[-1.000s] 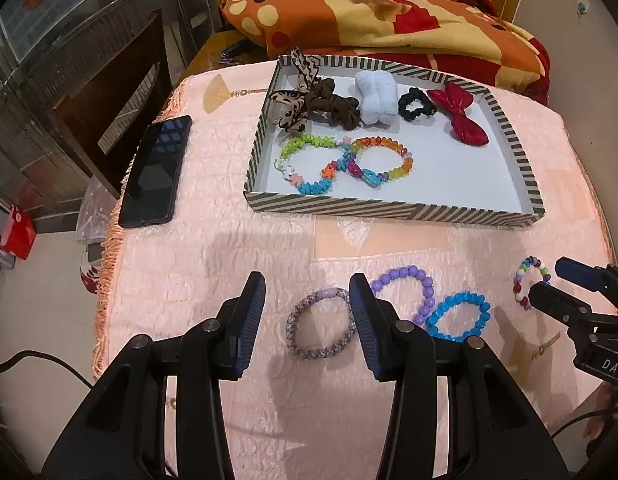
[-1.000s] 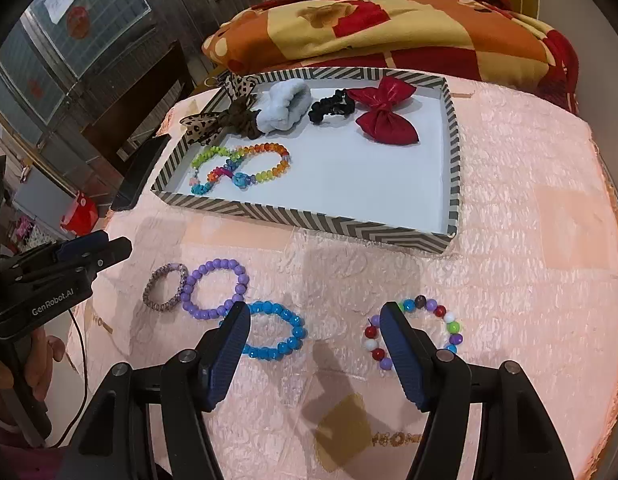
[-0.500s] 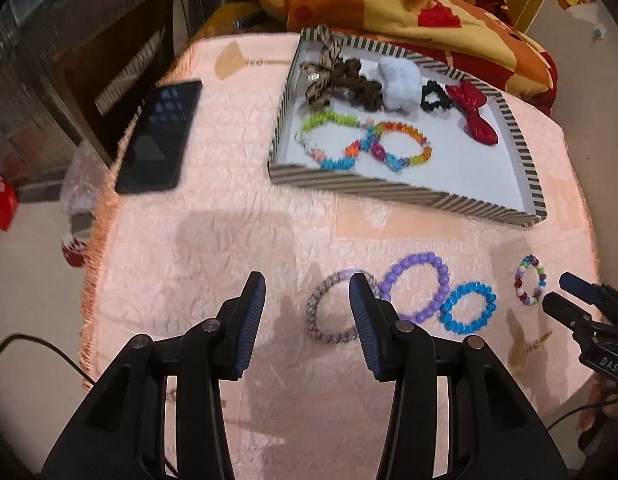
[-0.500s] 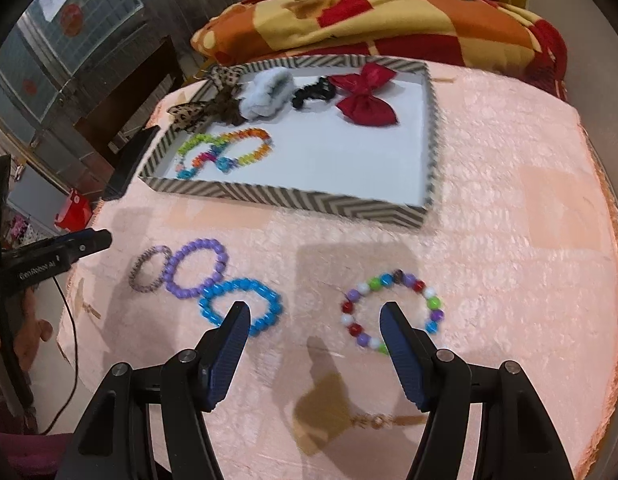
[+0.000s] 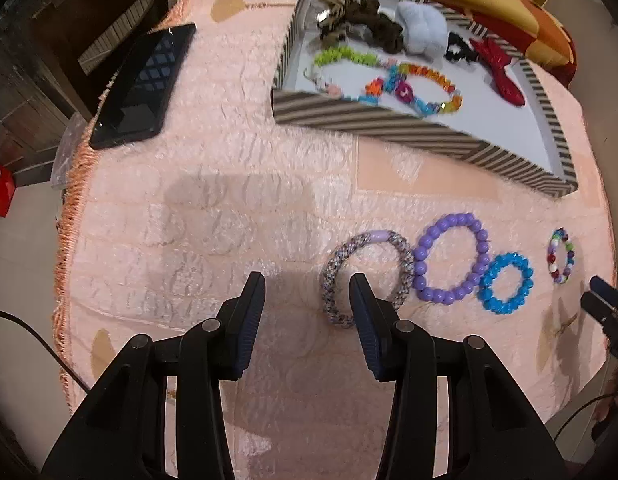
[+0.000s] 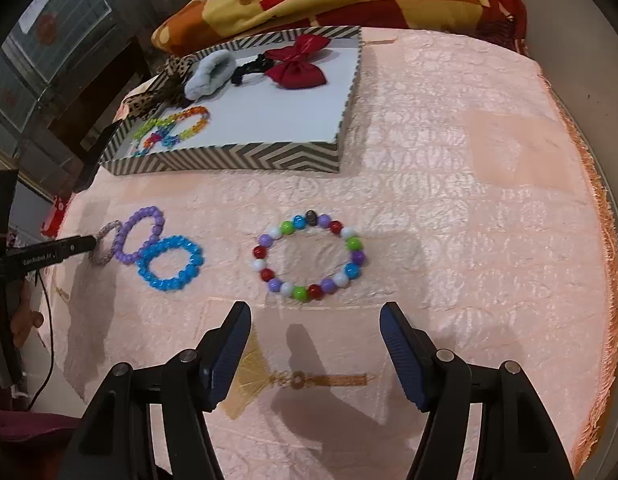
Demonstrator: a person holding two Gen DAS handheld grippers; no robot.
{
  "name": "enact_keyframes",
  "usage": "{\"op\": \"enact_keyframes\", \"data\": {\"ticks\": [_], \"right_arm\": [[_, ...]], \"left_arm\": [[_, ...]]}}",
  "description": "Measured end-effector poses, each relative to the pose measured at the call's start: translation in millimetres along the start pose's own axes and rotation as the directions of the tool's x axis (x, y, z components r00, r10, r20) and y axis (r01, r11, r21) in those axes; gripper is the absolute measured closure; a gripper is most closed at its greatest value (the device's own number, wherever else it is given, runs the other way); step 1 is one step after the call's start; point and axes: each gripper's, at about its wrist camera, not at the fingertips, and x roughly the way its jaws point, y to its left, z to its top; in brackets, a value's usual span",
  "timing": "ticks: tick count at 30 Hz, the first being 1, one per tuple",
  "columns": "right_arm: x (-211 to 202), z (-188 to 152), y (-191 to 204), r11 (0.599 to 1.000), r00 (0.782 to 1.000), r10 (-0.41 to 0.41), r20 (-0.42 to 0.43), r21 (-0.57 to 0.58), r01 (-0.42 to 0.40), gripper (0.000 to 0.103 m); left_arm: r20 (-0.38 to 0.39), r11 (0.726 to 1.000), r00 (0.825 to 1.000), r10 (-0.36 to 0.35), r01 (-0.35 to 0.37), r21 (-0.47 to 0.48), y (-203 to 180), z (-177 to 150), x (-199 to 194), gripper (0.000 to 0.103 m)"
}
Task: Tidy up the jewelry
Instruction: 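Move both tools back over the grey, purple, blue and multicolour bracelets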
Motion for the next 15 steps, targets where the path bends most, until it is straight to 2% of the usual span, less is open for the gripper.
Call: {"op": "enact_keyframes", "data": {"ticks": [4,11,15], "right_arm": [[2.6,4.4,1.7,1.0,1.0,-0.016,0.003,-0.017,0.016,0.038],[8.1,10.9,5.2,1.0,0.999,0.028,-0.017,-0.013,-0.028,0.038],[9.8,15.4,19.0,0.996,0.998,0.065,-0.024,-0.052,-0.066,0.038]], "left_arm": [[-0.018,1.0,1.0,-0.007,0.007,0.004,0.5,0.7,6.8,0.06],[-0.023,1.0,1.0,0.02,-0.02,-0.001,3.0,6.4,14.0,0.06],[-0.013,0.999,0.999,0.041,-0.041,0.004,-1.5,7.2,15.5,0.061]]}}
